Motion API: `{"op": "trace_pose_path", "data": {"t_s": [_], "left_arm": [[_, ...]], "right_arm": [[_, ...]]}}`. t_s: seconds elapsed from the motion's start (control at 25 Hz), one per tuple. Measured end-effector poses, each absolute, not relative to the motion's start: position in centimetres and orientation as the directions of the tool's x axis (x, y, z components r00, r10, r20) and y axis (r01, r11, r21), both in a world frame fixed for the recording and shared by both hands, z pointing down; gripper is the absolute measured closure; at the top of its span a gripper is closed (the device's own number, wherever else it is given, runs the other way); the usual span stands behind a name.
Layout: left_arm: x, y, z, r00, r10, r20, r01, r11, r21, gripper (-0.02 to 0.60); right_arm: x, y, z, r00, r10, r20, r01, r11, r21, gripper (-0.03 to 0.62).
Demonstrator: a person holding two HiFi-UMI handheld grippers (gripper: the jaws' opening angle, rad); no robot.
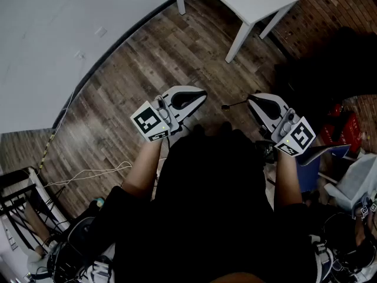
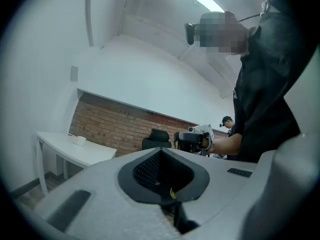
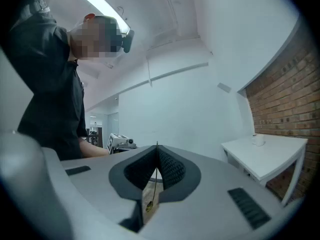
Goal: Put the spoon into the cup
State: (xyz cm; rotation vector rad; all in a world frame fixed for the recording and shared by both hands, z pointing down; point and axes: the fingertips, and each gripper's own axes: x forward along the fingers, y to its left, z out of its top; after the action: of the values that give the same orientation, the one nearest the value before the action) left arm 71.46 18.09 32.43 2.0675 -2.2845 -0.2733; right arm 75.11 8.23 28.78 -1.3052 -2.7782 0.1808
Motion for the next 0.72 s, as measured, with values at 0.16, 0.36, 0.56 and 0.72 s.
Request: {"op": "trace_pose_path", "data": {"t_s": [0.16,0.36,0.56,0.72], "left_arm": [[70.8,18.4,32.4,-0.107,-0.991,-0.082,-0.981,0.093,0.168,0.568],[69.9,19.9,32.0,-0.131,-0.986,-0.101,-0.977,0.111,0.179,0.566],[69.4,21.9,32.1,-0.151,-0.981,-0.118,-0.973,0.126,0.195,0.567],[69.0,22.6,32.9,-0.149,-0.981,-0.125,-0.967,0.118,0.228,0.568]], "right_arm": [[74.2,8.6,28.5,-0.642,0.767,0.008,0.758,0.636,-0.142,0.585],[73.1,8.7,28.1,-0.654,0.756,0.005,0.748,0.648,-0.142,0.585],[72.3,10.0,28.0,-0.645,0.764,0.001,0.755,0.638,-0.150,0.585],[72.0,10.6,27.7,-0.651,0.759,0.001,0.749,0.642,-0.165,0.585]]}}
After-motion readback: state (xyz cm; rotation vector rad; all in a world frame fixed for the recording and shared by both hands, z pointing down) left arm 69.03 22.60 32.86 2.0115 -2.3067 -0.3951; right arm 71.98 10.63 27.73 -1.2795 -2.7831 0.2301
